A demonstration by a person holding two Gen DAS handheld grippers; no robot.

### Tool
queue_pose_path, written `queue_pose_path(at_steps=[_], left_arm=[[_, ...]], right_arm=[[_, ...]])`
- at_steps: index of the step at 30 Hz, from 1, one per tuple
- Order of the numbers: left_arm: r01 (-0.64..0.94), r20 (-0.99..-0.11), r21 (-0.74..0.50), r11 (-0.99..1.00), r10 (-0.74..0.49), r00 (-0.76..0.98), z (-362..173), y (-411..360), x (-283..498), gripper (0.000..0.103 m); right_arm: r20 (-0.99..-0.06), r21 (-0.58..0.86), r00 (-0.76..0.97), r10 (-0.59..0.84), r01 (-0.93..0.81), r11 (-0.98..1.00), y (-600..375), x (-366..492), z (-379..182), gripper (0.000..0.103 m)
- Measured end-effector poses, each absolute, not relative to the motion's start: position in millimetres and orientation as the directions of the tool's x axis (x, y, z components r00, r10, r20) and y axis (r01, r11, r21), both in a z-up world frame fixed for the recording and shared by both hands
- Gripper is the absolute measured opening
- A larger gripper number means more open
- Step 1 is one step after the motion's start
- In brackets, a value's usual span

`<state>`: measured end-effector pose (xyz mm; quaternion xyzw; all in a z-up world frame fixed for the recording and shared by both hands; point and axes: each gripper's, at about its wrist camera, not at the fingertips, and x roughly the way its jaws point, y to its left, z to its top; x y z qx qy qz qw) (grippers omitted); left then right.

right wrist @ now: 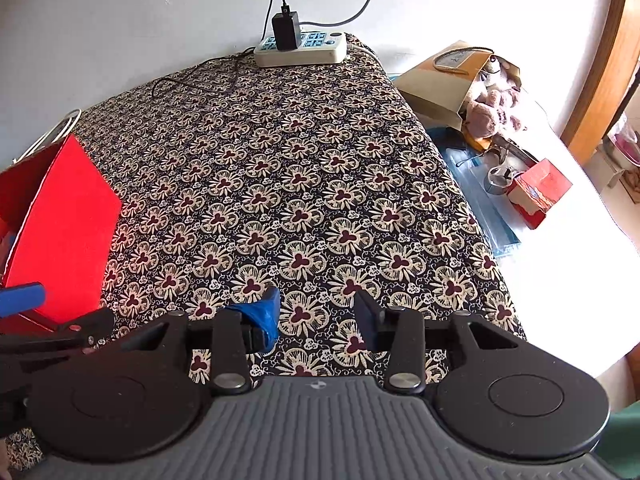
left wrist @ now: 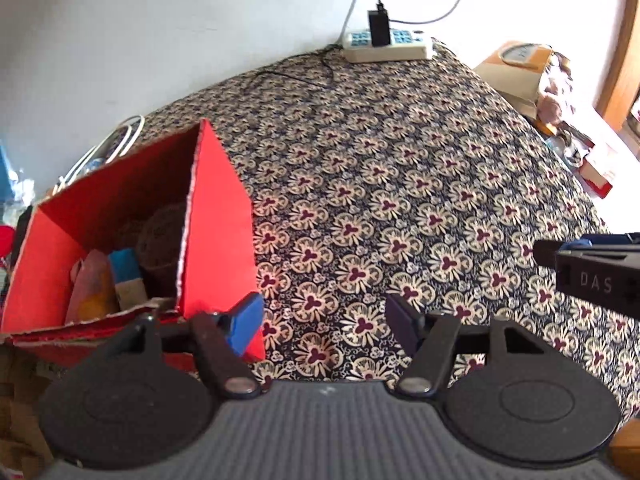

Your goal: Organize rigid objects

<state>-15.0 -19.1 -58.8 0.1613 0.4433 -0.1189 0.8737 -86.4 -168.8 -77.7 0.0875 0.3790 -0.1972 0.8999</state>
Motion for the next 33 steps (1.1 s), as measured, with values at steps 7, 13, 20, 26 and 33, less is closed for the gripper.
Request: queue_pose_path(at_steps=[7, 13, 20, 26, 33], left_arm=[[0.277, -0.807, 0.165, 0.947, -0.032, 0.590, -54, -10, -23, 0.068], [0.204, -0.810, 0.156, 0.966, 0.006, 0.587, -54, 9, -29, 0.068], [0.149, -0.790, 0.121, 0.981, 0.005, 0.613, -42, 45, -30, 0.068], [0.138, -0.769, 0.099, 0.985, -0.012, 0.639, -27, 84, -23, 0.068], [0.131, -0.754, 0.096, 0.987, -0.014, 0.656, -15, 136, -9, 0.068]], right_arm=[[-0.720, 0.003, 0.650, -0.245, 0.355, 0.935, -166, -81, -76, 0.025], [-0.730, 0.008, 0.657, -0.187, 0.283, 0.959, -153, -74, -78, 0.025], [-0.739, 0.002, 0.659, -0.143, 0.213, 0.977, -120, -63, -75, 0.026], [-0.736, 0.016, 0.666, -0.121, 0.197, 0.980, -85, -52, -66, 0.026], [-0.717, 0.027, 0.686, -0.120, 0.199, 0.980, -38, -38, -56, 0.026]])
